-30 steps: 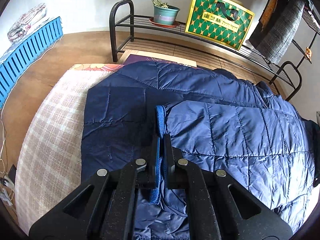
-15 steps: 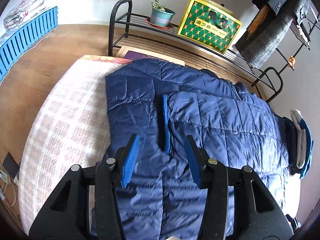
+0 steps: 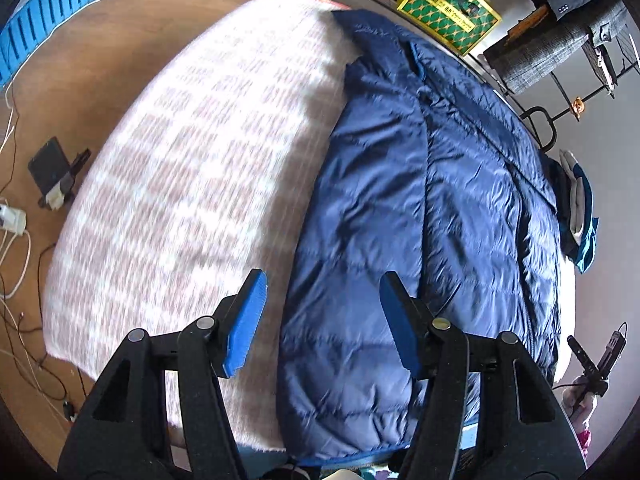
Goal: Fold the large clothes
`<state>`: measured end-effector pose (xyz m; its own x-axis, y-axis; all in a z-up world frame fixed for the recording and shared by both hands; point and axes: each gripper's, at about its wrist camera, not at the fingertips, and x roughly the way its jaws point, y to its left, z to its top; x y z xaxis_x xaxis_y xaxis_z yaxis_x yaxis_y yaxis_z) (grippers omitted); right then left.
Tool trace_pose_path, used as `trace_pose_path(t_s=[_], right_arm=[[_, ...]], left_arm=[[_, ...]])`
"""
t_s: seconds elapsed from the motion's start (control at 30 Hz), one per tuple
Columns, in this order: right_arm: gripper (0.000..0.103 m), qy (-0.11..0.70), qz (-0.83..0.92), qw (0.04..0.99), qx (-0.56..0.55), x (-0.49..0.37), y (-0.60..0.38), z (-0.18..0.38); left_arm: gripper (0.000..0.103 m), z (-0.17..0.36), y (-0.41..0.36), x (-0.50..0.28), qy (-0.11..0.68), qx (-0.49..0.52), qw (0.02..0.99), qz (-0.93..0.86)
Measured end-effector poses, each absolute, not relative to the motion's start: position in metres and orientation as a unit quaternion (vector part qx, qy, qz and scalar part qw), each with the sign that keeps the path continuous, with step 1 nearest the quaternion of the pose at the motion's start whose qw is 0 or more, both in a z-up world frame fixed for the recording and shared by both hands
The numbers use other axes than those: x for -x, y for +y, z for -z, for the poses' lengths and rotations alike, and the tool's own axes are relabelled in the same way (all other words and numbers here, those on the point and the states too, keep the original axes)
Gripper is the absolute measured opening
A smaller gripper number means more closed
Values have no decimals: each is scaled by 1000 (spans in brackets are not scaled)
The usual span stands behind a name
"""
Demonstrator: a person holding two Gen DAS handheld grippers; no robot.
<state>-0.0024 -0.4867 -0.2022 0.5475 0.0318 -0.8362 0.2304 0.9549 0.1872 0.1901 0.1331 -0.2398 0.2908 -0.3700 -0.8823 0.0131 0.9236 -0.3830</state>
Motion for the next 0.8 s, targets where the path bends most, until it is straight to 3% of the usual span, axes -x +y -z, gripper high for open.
trace_pose_path(t_s=[0.3, 0.57, 0.77, 0.8], right_arm=[[80, 495, -4, 850, -180, 24, -469, 223], [74, 507, -17, 827, -244, 26, -478, 244], [65, 493, -42, 815, -301, 21, -483, 247], [63, 493, -44, 814, -305, 19, -483, 248]], left_arm=[[60, 282, 141, -142, 612, 199, 756, 122], [60, 283, 139, -137, 604, 202, 759, 134], [39, 285, 127, -145, 604, 205, 755, 155], [27, 285, 124, -147, 605, 204, 753, 158]])
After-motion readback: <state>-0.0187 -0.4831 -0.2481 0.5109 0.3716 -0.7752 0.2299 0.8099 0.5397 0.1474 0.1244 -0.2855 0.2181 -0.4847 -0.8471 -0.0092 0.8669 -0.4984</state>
